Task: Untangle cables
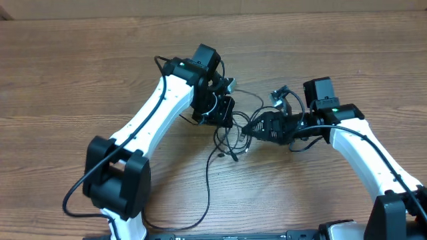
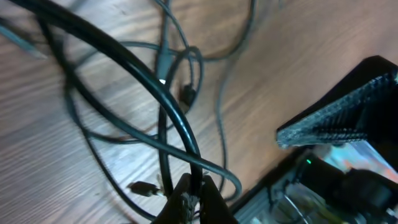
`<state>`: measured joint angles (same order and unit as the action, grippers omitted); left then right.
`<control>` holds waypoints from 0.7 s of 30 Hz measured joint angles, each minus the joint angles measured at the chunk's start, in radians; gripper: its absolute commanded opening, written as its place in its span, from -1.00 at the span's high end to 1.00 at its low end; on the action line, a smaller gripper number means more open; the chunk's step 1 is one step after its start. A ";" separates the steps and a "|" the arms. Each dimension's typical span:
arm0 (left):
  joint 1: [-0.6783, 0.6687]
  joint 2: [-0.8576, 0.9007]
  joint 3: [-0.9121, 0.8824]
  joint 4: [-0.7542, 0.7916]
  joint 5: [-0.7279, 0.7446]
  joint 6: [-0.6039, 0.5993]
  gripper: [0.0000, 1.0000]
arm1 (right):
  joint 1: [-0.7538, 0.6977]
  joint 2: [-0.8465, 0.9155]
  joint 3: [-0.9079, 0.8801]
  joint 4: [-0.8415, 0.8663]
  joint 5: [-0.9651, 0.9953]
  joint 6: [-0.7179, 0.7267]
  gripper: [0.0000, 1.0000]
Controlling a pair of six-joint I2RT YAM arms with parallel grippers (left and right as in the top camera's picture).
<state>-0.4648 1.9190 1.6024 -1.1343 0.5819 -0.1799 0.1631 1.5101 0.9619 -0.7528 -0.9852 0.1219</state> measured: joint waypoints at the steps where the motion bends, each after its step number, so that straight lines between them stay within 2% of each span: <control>1: 0.000 0.010 0.000 0.000 0.024 0.006 0.91 | 0.010 0.000 0.000 0.003 0.031 0.030 -0.51; 9: 0.000 0.017 0.000 0.001 0.130 0.042 0.91 | 0.092 0.000 0.000 0.011 0.280 0.215 -0.22; 15: 0.021 0.017 0.000 0.001 0.267 0.133 0.92 | 0.154 0.000 0.000 0.013 0.435 0.314 -0.11; 21: 0.093 0.017 0.000 -0.018 0.433 0.209 0.92 | 0.171 0.000 0.000 0.019 0.587 0.391 -0.09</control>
<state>-0.3721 1.9358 1.6024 -1.1519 1.0149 0.0296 0.3344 1.5101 0.9619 -0.7334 -0.3981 0.5133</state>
